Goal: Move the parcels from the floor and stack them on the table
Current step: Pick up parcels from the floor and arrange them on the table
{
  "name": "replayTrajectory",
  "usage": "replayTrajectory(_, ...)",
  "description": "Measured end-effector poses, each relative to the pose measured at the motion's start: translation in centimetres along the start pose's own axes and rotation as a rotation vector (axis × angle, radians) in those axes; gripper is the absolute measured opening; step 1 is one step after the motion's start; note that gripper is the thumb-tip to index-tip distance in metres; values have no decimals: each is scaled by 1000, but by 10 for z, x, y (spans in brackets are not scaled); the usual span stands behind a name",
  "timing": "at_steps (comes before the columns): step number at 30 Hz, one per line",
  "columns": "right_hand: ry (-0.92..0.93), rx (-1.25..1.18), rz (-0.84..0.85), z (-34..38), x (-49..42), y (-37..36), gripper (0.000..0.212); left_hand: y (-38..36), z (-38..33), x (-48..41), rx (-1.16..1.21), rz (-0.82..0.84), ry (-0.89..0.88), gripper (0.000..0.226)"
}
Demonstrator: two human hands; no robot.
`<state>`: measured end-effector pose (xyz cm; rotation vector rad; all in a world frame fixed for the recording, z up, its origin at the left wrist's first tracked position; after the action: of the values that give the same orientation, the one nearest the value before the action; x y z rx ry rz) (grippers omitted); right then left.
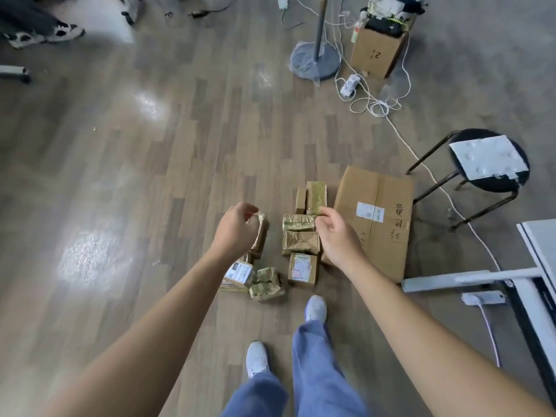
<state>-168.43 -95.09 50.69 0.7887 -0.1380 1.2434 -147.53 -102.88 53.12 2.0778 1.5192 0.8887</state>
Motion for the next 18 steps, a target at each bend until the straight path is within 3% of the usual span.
replayTrajectory(10,-96,142,271,-77,-141,-123,39,-76,162,-86,24,-11,328,30)
replayTrajectory(15,-131,214,389,-144,-199,-227,39,-137,298,-121,37,-1,495,28)
replayTrajectory(18,-128,249,442,-188,-237,-303,38,-175,393,-126,68,-12,647,38)
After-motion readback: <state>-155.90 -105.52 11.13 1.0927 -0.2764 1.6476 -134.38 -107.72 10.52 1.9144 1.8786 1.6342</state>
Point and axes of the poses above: each hand's wrist, its own x-axis away from the middle knuckle, its own y-axis out of the back of the hand, z = x × y, the point moved 10 cm from there along -x, towards the middle knuckle, and after that the axes turned 6 degrees about -y, right-handed, at the moved point
